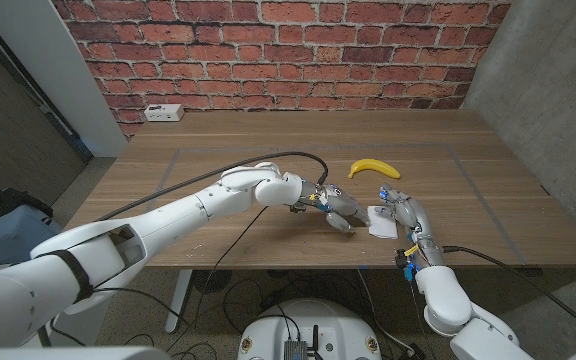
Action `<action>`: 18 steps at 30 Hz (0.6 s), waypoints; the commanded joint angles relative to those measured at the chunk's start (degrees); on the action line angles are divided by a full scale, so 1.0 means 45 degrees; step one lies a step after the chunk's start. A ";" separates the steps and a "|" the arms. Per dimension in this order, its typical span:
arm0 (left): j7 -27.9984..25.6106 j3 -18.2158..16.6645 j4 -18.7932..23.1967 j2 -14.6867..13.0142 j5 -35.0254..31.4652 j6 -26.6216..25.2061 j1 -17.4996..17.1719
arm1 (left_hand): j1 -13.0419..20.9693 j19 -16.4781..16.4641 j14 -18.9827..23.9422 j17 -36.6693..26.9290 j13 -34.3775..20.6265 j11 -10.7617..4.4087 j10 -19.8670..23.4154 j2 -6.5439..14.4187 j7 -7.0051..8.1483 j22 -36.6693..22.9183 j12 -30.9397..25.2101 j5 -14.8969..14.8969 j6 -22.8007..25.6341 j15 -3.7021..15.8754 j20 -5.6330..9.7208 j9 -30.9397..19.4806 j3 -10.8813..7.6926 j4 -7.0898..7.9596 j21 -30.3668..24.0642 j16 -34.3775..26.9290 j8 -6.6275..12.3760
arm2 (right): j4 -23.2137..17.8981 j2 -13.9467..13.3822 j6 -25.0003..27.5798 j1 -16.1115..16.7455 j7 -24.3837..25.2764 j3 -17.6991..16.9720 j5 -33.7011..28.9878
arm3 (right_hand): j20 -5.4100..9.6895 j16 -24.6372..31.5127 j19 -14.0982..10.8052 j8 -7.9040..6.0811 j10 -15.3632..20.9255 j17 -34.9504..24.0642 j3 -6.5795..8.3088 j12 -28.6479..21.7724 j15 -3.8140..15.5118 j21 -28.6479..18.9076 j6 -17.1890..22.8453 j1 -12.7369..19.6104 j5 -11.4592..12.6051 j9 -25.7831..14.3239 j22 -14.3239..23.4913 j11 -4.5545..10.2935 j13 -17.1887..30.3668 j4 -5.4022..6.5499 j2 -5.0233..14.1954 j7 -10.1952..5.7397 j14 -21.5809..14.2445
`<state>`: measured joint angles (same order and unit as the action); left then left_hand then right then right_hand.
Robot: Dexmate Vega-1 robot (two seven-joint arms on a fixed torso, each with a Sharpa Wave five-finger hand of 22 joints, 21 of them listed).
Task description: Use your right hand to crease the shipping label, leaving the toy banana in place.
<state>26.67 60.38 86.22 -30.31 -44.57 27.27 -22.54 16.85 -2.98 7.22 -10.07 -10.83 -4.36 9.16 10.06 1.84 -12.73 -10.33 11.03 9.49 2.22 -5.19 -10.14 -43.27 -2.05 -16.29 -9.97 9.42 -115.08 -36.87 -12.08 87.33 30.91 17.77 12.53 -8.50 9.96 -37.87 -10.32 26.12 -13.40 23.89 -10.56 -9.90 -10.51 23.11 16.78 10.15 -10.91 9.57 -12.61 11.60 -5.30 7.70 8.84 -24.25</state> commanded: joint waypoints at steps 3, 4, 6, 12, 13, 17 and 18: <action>0.0276 0.0213 0.0025 -0.0053 -0.0631 -0.0541 0.0052 | 0.0019 0.0391 -0.0744 -0.0005 0.0002 -0.0002 -0.0865 0.0216 0.0155 -0.0015 0.0059 -0.0163 -0.1010 0.0325 0.0096 0.0016 0.0229 0.0475 0.0108 0.0029 -0.0020 | 0.2203 0.1304 -0.2009 -0.0901 -0.1655 0.0735 0.1166 | 0.0277 -0.0030 0.1140 0.0031 -0.1323 0.0276 0.0108 0.0059 0.0117 0.0145 -0.0860 -0.0013 -0.0043 0.0005 -0.0014 0.0052 -0.0043 -0.0093 -0.0058 0.0502 0.1518; 0.0271 0.0219 -0.0017 -0.0042 -0.0613 -0.0512 0.0074 | 0.0006 0.0396 -0.0782 0.0001 0.0002 -0.0018 -0.0888 0.0182 0.0164 -0.0014 0.0050 -0.0173 -0.1029 0.0317 0.0113 0.0016 0.0261 0.0483 0.0108 0.0032 -0.0006 | 0.2265 0.1375 -0.1973 -0.0956 -0.1646 0.0779 0.1181 | 0.0295 -0.0021 0.1270 0.0019 -0.1493 0.0297 0.0084 0.0057 0.0103 0.0141 -0.0910 -0.0015 -0.0046 0.0008 -0.0017 0.0070 -0.0047 -0.0099 -0.0063 0.0477 0.1714; 0.0290 0.0228 -0.0100 -0.0017 -0.0551 -0.0469 0.0112 | -0.0017 0.0403 -0.0795 0.0007 0.0003 -0.0032 -0.0913 0.0127 0.0181 -0.0013 0.0041 -0.0189 -0.1035 0.0337 0.0130 0.0017 0.0308 0.0488 0.0108 0.0025 0.0012 | 0.2400 0.1449 -0.1915 -0.1063 -0.1692 0.0855 0.1214 | 0.0315 0.0000 0.1618 0.0015 -0.1844 0.0328 0.0034 0.0062 0.0137 0.0169 -0.1045 -0.0032 -0.0049 0.0011 -0.0021 0.0087 -0.0051 -0.0095 -0.0056 0.0483 0.2040; 0.0329 0.0290 -0.0392 0.0094 -0.0471 -0.0389 0.0261 | -0.0076 0.0416 -0.0828 0.0038 0.0007 -0.0085 -0.1042 0.0013 0.0178 -0.0009 0.0019 -0.0226 -0.1150 0.0385 0.0154 0.0020 0.0456 0.0492 0.0103 0.0000 0.0038 | 0.2317 0.1606 -0.1302 -0.1127 -0.1367 0.0873 0.1349 | 0.0602 -0.0011 0.3265 -0.0048 -0.3063 0.0410 -0.0168 0.0032 0.0242 0.0216 -0.1302 -0.0118 -0.0035 0.0013 -0.0008 0.0096 -0.0061 -0.0056 -0.0020 0.0491 0.3610; 0.0395 0.0312 -0.0445 0.0131 -0.0455 -0.0406 0.0299 | -0.0086 0.0418 -0.0879 0.0047 0.0008 -0.0147 -0.1105 0.0013 0.0127 -0.0009 0.0017 -0.0231 -0.1244 0.0412 0.0150 0.0021 0.0491 0.0495 0.0099 0.0008 0.0028 | 0.2321 0.1683 -0.1257 -0.1121 -0.1256 0.0855 0.1393 | 0.0688 -0.0018 0.3599 -0.0037 -0.3257 0.0417 -0.0208 0.0025 0.0334 0.0218 -0.1380 -0.0144 -0.0031 0.0011 -0.0004 0.0151 -0.0063 -0.0042 -0.0018 0.0492 0.3914; 0.0537 0.0404 -0.0656 0.0262 -0.0417 -0.0438 0.0438 | -0.0131 0.0453 -0.1075 0.0064 0.0012 -0.0201 -0.1400 0.0024 -0.0080 -0.0011 0.0033 -0.0247 -0.1530 0.0317 0.0195 0.0026 0.0614 0.0526 0.0095 0.0028 0.0022 | 0.2566 0.2008 -0.1482 -0.1146 -0.0892 0.0823 0.1353 | 0.0845 0.0008 0.4113 0.0019 -0.3651 0.0416 -0.0314 0.0010 0.0409 0.0180 -0.1723 -0.0248 -0.0032 0.0009 0.0005 0.0213 -0.0065 0.0029 0.0003 0.0496 0.4427; 0.0515 0.0421 -0.0705 0.0281 -0.0407 -0.0415 0.0462 | -0.0135 0.0456 -0.1104 0.0067 0.0012 -0.0177 -0.1447 0.0026 -0.0096 -0.0011 0.0036 -0.0248 -0.1539 0.0305 0.0195 0.0026 0.0629 0.0528 0.0094 0.0031 0.0033 | 0.2647 0.2098 -0.1574 -0.1160 -0.0794 0.0815 0.1313 | 0.0887 0.0010 0.4193 0.0033 -0.3706 0.0418 -0.0326 0.0007 0.0410 0.0180 -0.1797 -0.0257 -0.0031 0.0009 0.0006 0.0235 -0.0064 0.0036 0.0007 0.0480 0.4499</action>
<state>27.98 61.49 85.11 -29.94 -46.59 25.42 -21.58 16.85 -1.07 2.60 -9.65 -10.63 -5.09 3.34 10.06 1.82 -12.70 -9.88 10.12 2.99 2.11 -4.06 -9.86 -40.80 0.33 -15.67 -9.52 9.38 -105.52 -30.43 -18.39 83.05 25.30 21.12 17.66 -4.90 9.96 -20.02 -10.32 10.38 -11.44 22.77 -10.36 -8.14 -9.69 15.72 16.18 9.95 -10.73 9.49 -11.75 11.17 -5.12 7.63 8.11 -5.14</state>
